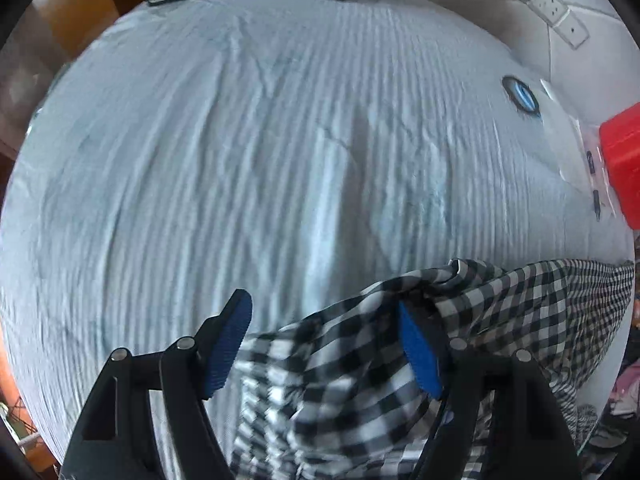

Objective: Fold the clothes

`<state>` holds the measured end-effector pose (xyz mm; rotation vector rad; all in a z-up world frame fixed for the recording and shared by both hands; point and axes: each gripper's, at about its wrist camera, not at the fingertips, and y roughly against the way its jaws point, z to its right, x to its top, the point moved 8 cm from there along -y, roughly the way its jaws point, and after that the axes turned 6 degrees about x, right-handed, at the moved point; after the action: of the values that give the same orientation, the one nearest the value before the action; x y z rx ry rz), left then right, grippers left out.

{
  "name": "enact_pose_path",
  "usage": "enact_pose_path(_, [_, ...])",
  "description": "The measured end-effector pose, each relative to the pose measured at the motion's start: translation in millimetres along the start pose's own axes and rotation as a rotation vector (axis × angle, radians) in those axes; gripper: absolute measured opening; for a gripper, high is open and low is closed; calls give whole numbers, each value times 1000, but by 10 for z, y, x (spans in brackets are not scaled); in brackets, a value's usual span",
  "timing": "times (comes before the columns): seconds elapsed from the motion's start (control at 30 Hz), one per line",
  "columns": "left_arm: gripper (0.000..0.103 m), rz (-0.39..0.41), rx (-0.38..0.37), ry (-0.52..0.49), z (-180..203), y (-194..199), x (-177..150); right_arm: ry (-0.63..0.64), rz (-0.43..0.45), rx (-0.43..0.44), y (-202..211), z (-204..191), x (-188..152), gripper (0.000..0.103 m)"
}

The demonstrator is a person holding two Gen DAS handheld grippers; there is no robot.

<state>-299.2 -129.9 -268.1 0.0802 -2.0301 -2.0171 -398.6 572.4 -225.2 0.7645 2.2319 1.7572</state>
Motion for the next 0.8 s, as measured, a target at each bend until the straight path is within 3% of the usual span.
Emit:
enact_pose_path(0.07, [72, -32, 9, -17, 53, -95, -35, -6, -15, -34, -138, -13, 62, 95])
enact_pose_path(0.13, [69, -12, 63, -71, 111, -89, -52, 2, -41, -57, -297, -35, 57, 87])
enact_pose_path(0.17, [55, -8, 85, -100, 146, -84, -66, 17, -63, -75, -383, -45, 19, 71])
enact_pose_path(0.2, [29, -5, 77, -106, 176, -55, -74, 33, -87, -99, -453, -47, -28, 49])
enact_pose_path(0.23, [14, -2, 69, -112, 206, -26, -81, 58, -87, -131, -480, -55, -56, 40])
enact_pose_path(0.27, [12, 3, 63, -117, 232, 7, -86, 87, -70, -150, -451, -84, -75, 10])
enact_pose_path(0.3, [12, 24, 68, -119, 237, 66, -74, 98, -62, -125, -404, -121, -112, 3])
enact_pose_path(0.43, [12, 147, 49, -132, 216, 529, -84, 126, 51, 29, 189, -119, -300, 3])
enact_pose_path(0.6, [12, 275, 18, -184, 139, 1177, -397, 138, 179, 221, 1230, 293, -884, 3])
enact_pose_path(0.7, [12, 337, -8, -208, 91, 1492, -676, 119, 201, 268, 1600, 659, -1340, 3])
enact_pose_path(0.8, [12, 352, -33, -236, 13, 1644, -988, 97, 193, 261, 1798, 1112, -1869, 3])
